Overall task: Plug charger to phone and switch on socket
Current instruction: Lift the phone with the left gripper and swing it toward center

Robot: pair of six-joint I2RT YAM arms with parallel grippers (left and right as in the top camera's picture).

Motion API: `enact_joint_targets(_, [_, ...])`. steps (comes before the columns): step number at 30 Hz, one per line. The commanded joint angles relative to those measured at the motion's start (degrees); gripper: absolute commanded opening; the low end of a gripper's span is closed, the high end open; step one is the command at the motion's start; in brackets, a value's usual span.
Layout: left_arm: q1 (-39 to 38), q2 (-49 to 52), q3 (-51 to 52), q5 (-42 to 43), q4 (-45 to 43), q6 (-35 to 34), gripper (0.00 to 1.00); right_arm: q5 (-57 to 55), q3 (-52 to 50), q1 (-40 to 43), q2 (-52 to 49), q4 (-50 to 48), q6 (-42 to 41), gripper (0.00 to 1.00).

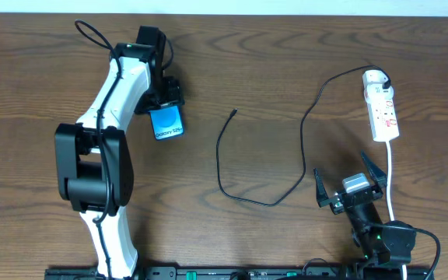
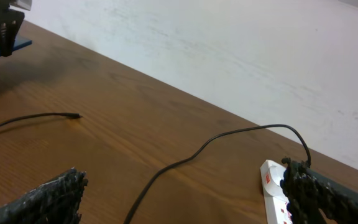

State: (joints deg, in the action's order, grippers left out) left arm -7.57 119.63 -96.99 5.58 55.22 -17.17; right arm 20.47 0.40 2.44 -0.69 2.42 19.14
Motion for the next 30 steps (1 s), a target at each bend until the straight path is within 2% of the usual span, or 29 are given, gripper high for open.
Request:
enact_joint_targets(1, [-0.17,-1.97,-0.17,8.02,0.2,-1.2,0.75,-0.63,-0.09,-0.46,0.37,0.35,0.63,0.99])
enact_joint_targets(5, [-0.17,-1.97,-0.17,13.97,0.2,-2.8,0.75,-0.63,-0.09,-0.44,0.37,0.37,0.63,0.99])
enact_joint_targets(7, [-0.17,-1.97,-0.17,15.85,0.2,-5.14,0.71,-0.66,-0.09,-0.46,0.37,0.35,0.63,0.99])
enact_joint_targets(13, [-0.17,-1.97,-0.17,21.35,0.2,-15.08,0.69,-0.66,-0.09,-0.46,0.37,0.37,0.63,0.99])
enact_joint_targets(23, [-0.17,-1.97,-0.17,29.51,0.22,-25.0,0.68,-0.63,-0.09,-0.46,0.37,0.37,0.63,0.99])
enact_joint_targets(30, [-0.17,-1.97,-0.17,38.16,0.2,-27.15,0.68,-0.66,-0.09,-0.44,0.37,0.37,0.63,0.99])
